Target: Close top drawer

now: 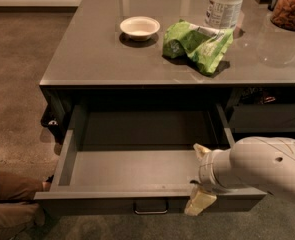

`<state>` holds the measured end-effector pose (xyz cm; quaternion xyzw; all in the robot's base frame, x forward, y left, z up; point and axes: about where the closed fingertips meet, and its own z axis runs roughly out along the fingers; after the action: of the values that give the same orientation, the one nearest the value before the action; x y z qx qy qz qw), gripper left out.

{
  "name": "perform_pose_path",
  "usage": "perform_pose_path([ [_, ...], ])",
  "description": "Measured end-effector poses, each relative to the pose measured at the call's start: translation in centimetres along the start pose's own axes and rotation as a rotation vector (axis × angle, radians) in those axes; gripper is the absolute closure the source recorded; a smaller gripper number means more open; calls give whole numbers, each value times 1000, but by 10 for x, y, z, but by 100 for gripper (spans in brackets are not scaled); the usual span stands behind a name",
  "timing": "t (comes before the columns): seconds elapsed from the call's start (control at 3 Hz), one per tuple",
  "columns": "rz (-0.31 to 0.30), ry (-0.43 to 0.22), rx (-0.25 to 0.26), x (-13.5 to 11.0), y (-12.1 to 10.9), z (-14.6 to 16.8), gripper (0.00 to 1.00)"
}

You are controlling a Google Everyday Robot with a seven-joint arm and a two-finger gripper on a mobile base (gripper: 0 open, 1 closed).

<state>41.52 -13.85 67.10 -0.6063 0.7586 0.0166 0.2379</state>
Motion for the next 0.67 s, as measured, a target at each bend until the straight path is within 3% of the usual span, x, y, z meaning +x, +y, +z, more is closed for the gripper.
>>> perform_pose_path([
  [0.67, -17, 24, 65, -12, -32, 12, 40],
])
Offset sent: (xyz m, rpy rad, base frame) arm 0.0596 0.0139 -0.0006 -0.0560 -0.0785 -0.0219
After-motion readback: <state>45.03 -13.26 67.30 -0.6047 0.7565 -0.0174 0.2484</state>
